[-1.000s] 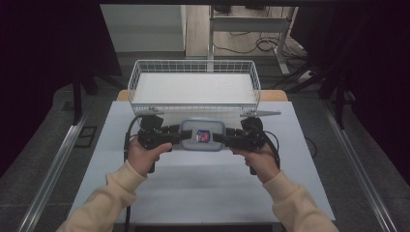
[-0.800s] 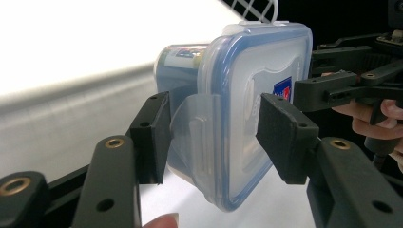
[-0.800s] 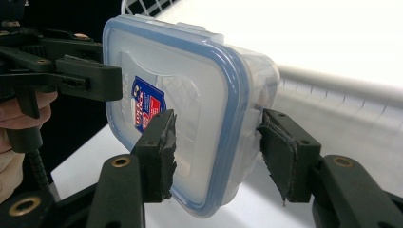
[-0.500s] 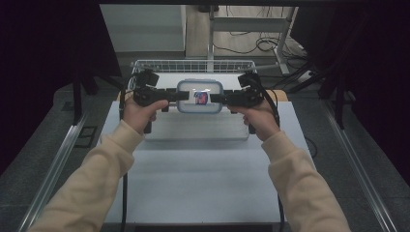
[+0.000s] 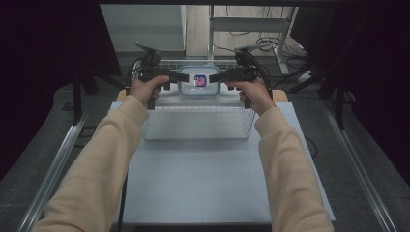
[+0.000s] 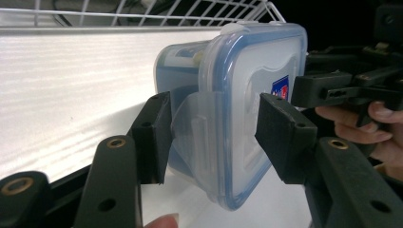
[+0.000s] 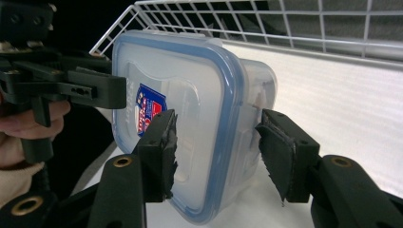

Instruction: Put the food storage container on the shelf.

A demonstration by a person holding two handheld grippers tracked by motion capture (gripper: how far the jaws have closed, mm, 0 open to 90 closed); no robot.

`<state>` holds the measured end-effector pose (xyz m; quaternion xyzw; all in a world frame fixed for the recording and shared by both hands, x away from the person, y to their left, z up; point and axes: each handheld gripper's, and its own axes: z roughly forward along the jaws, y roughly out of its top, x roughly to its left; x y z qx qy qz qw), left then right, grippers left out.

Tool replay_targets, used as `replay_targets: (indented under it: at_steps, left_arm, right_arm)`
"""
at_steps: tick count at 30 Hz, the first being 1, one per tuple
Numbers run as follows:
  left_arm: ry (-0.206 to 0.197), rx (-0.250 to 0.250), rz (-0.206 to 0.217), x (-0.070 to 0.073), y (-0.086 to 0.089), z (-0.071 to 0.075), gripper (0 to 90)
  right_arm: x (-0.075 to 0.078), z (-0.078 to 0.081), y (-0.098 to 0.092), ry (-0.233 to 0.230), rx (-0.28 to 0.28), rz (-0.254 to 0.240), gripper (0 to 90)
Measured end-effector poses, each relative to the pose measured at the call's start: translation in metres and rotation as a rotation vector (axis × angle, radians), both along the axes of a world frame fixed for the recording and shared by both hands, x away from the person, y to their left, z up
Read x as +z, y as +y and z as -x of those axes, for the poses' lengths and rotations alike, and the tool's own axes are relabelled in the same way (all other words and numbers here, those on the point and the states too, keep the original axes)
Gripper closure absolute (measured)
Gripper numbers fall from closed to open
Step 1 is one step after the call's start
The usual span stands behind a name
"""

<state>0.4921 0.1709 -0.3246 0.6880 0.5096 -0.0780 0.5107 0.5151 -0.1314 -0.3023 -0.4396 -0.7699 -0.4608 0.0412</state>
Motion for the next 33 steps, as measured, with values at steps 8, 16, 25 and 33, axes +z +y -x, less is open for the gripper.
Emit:
replay_targets:
  at_steps: [8,16,25,33]
  left_arm:
    - [0.11,0.016,0.089,-0.012,0.007,-0.028,46.9]
    - [0.138,0.029,0.123,-0.019,0.008,-0.035,44.5]
    - [-0.133,0.181,-0.105,0.012,0.005,0.003,20.2]
    - [-0.376,0.111,-0.184,0.023,0.0,0.092,18.9]
  right_arm:
    - [-0.005,-0.029,0.002,0.168,-0.063,-0.036,44.6]
    - [-0.014,-0.036,0.001,0.223,-0.11,-0.091,41.8]
    - [0.008,-0.001,0.001,-0.009,-0.179,-0.069,9.1]
    - [0.002,0.073,-0.032,-0.241,-0.075,-0.017,12.6]
